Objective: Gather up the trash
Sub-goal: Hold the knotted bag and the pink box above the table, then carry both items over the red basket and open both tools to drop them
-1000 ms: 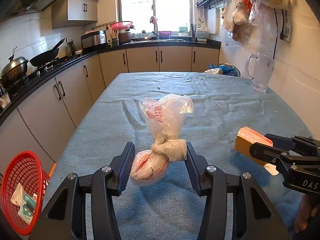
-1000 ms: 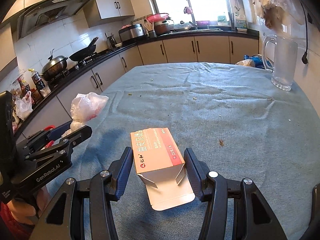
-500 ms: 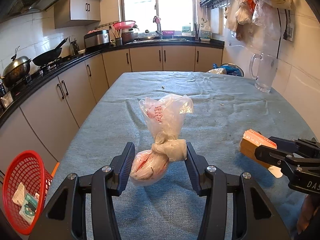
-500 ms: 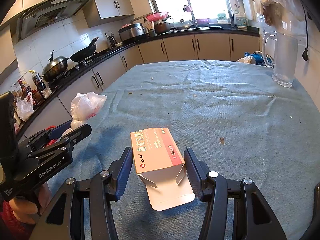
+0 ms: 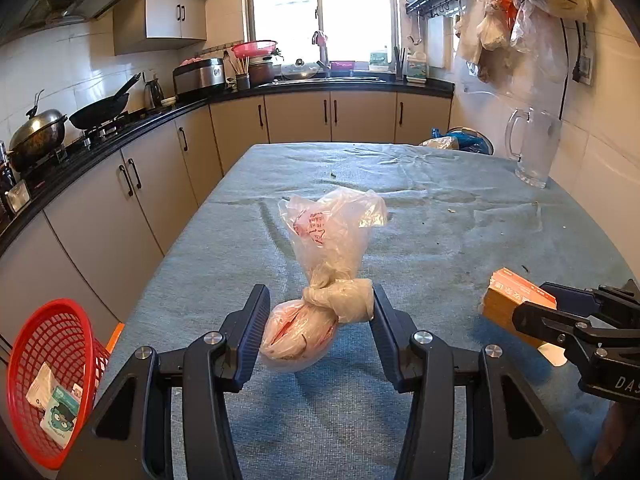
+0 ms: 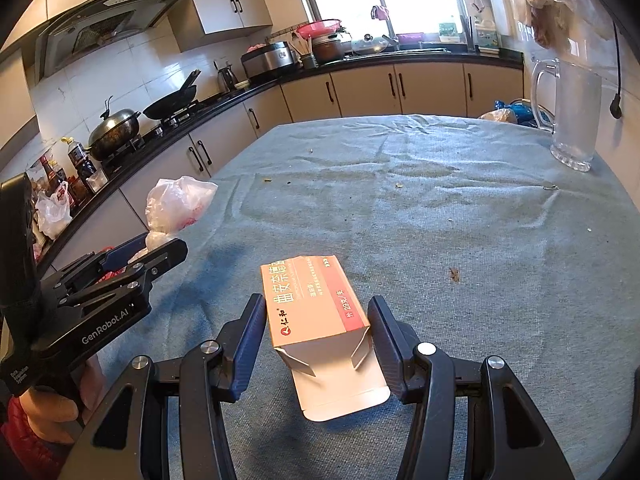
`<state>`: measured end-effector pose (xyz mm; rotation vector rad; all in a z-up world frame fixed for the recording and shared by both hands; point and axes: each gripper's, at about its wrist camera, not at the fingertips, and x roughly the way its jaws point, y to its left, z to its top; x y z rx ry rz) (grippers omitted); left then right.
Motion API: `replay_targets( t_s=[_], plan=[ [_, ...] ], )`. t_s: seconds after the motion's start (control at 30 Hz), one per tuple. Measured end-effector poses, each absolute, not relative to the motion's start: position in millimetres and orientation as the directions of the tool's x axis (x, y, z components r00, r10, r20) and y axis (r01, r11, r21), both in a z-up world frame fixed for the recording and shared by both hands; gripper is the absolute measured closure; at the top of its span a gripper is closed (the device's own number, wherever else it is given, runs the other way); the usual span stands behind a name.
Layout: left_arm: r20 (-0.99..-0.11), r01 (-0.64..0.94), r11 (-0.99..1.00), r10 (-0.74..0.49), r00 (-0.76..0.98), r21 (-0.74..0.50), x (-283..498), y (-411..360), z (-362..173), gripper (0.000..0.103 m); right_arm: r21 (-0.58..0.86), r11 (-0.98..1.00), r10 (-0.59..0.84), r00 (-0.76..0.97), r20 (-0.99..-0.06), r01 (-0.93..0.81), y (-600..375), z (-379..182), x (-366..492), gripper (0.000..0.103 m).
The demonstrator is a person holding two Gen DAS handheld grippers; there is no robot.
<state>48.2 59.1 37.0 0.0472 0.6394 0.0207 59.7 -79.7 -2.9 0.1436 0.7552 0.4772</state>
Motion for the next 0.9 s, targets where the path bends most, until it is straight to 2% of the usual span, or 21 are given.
replay_targets(
  t_s=[0.23,0.53,0.7,0.9],
  plan=[
    [-0.596,-0.007,1.000,0.022,0.803,0.028,45,61,42,0.054,0.273,0.906,0.422,0.657,-0.624,-0.323,-83,1,59,0.046],
    [-0.574,-0.012,0.999,-0.012,0.819,-0.037,-1,91,69,0.054,0.353,0.893,0.447,0.647,-0.617,-0.281,-72,15,26,0.046],
    [-0.550,-0.084,0.996,0.049,0.834,-0.040,-41,139,85,0.054,0.386,0.845,0.535,0.598,-0.596,-0.371,-19,38,16,0.046],
    [-0.551,-0.258,0.965,0.191,0.813,-0.046,-82,234,82,0.054,0.437,0.742,0.665,0.473,-0.579,-0.508,83,53,15,0.046]
  ],
)
